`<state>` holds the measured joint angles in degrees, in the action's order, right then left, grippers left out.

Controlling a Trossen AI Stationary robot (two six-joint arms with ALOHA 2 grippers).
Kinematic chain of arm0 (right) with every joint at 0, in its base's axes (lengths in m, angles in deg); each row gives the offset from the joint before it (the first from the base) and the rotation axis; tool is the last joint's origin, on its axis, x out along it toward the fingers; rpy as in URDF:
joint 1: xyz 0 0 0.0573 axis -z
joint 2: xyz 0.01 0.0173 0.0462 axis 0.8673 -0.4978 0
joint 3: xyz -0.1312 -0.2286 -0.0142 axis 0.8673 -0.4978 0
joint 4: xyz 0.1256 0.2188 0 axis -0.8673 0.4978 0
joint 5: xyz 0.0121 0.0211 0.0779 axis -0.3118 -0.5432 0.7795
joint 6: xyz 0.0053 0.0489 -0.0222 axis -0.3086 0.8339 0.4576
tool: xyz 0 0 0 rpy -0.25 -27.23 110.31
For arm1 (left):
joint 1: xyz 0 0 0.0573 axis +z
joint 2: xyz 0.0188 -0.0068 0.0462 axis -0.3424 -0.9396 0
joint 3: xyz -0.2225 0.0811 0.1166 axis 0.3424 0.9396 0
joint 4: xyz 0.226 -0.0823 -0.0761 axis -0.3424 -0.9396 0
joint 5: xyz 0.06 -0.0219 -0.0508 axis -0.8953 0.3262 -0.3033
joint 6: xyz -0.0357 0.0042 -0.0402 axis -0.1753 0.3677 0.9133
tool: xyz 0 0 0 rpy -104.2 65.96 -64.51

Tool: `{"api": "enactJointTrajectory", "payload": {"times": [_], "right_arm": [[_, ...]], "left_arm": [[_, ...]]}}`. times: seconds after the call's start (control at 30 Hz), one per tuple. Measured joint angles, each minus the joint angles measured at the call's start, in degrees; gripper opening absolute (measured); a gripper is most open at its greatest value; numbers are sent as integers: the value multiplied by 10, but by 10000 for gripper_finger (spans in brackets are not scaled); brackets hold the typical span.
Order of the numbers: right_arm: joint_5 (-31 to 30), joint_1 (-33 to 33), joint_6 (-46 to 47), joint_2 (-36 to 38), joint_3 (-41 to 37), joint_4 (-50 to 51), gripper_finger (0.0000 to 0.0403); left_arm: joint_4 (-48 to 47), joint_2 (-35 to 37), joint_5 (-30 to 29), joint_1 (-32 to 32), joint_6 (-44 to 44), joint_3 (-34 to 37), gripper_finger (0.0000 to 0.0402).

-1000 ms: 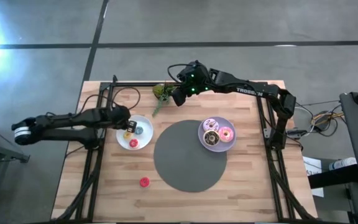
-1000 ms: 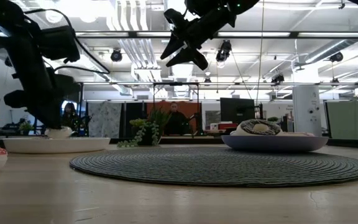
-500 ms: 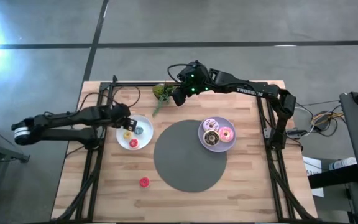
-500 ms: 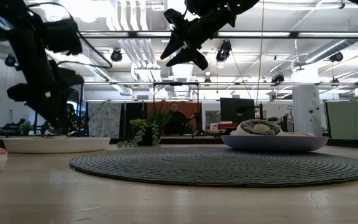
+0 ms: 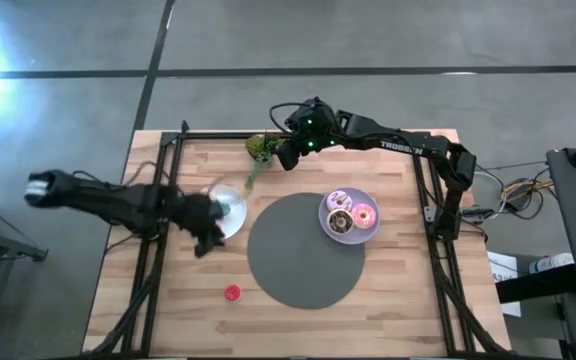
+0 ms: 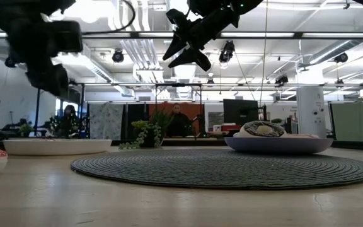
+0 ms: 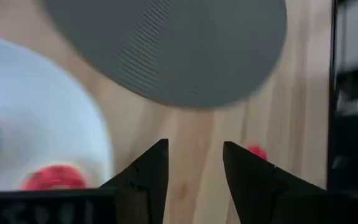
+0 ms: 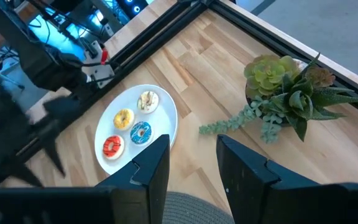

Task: Pick & Place donuts
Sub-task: Put the small red donut on the white plate

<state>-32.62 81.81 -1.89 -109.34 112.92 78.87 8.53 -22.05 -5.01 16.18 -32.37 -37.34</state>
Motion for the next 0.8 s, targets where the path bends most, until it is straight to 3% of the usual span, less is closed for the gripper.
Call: {"api": "enactJointTrajectory", "payload": {"times": [0.17, 0.3, 0.57, 0.8], "right_arm": [[0, 0, 0, 0, 0, 0, 123], [0, 0, 0, 0, 0, 0, 123], [1, 0, 2, 0, 0, 5, 123], [2, 0, 4, -1, 0, 16, 123]], "left_arm": [[63, -79, -92, -159, 3, 5, 126], [122, -153, -123, -232, 25, 5, 125], [207, -274, -127, -271, 48, -7, 125], [220, -304, -128, -279, 58, -26, 125]]}}
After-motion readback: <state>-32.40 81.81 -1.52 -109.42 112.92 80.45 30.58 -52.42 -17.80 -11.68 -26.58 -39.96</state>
